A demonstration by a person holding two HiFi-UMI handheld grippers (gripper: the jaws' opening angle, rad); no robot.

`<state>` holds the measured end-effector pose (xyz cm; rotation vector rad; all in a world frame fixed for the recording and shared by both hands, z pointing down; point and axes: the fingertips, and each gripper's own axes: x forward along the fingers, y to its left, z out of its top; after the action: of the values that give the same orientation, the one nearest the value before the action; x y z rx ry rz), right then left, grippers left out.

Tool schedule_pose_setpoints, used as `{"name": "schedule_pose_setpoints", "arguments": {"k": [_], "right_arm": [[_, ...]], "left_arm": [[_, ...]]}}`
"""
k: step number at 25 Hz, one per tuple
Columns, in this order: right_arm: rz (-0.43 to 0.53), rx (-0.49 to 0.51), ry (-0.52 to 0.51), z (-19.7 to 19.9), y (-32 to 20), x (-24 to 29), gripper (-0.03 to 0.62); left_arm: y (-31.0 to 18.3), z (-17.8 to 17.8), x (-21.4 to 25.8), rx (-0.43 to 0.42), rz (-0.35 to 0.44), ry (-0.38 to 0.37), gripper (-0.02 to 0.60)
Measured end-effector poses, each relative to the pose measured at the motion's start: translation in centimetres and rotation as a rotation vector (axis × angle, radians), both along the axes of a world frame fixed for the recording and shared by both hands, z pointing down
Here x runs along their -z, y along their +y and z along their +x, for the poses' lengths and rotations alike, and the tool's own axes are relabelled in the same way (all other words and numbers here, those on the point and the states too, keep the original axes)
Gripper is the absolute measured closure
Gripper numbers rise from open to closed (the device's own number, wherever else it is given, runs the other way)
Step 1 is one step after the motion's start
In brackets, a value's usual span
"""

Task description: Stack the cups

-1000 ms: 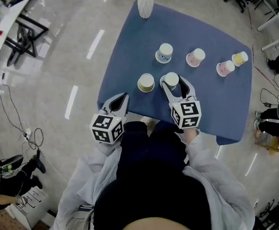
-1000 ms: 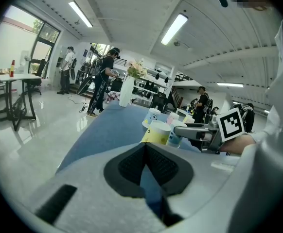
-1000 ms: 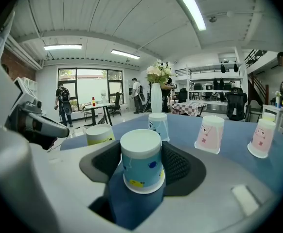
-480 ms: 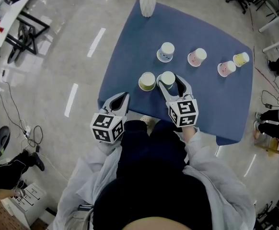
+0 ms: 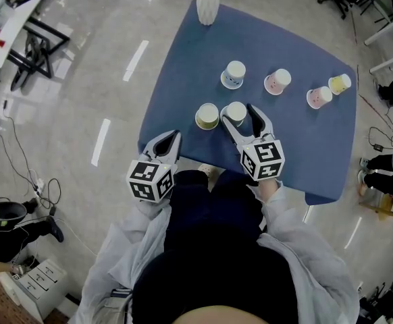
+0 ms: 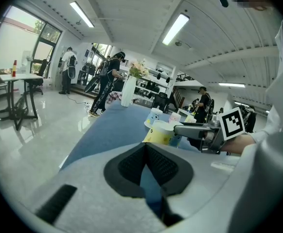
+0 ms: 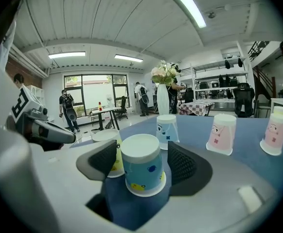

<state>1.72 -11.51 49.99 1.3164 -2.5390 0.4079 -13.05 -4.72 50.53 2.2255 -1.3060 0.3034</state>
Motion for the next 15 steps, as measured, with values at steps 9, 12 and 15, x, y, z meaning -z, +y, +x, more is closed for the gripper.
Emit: {"name": "schedule_pose_setpoints", "arguments": {"k": [9, 12, 15], "right_arm": [[0.017, -0.039, -0.022, 2.3, -0.1, 2.0, 0.227], [0.036, -0.057, -0.035, 3.7, -0.2, 3.1, 0.220], [0.052, -0.068, -0.050, 5.0, -0.3, 4.2, 0.201]], "left_arm": [[-0.8, 0.1, 0.5, -0.016, 0.017, 0.003, 0.583], [-1.1, 0.6, 0.7, -0.029, 0.025, 0.001, 0.583], [-1.5, 1.2, 1.0, -0.042, 0.035, -0.001, 0.583]]}}
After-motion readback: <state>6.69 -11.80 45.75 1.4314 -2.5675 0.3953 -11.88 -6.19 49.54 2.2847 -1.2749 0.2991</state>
